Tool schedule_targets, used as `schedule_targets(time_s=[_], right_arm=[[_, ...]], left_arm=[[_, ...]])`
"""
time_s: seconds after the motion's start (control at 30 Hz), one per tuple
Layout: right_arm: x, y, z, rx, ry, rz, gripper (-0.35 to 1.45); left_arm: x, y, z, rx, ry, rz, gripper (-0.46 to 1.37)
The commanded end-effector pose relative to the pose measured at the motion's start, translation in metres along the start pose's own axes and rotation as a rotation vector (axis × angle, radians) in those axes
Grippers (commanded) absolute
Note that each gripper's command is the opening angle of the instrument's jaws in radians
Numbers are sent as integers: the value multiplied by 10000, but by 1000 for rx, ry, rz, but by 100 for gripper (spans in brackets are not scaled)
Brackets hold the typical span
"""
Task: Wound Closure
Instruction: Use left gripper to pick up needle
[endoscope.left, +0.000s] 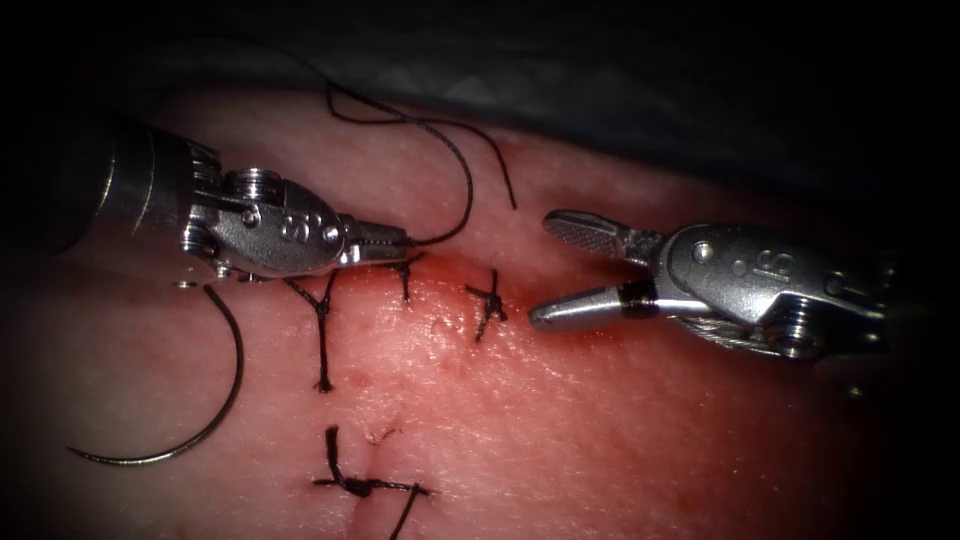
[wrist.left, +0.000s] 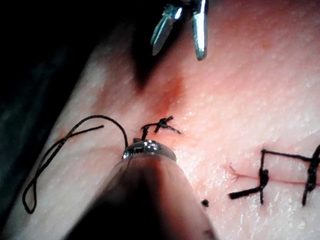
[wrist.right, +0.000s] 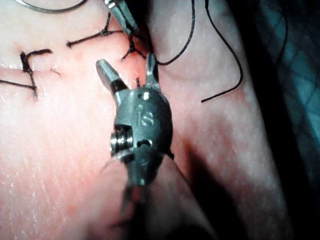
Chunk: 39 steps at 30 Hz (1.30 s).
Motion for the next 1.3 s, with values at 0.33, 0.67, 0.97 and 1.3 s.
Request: schedule_targets(time_s=[0.33, 0.67, 0.97, 1.3], right_arm=[[0, 0, 0, 2, 0, -1, 105], [-1, -1, 0, 2, 0, -2, 105], [-2, -1, 1, 2, 0, -3, 105], [-3, -2, 1, 2, 1, -4, 105]], left_arm=[[5, 2, -5, 0, -1, -75, 32], [12, 8, -13, 123, -65, -141, 103], [-2, 16, -34, 125, -60, -184, 101], [-55, 19, -85, 111, -70, -317, 86]])
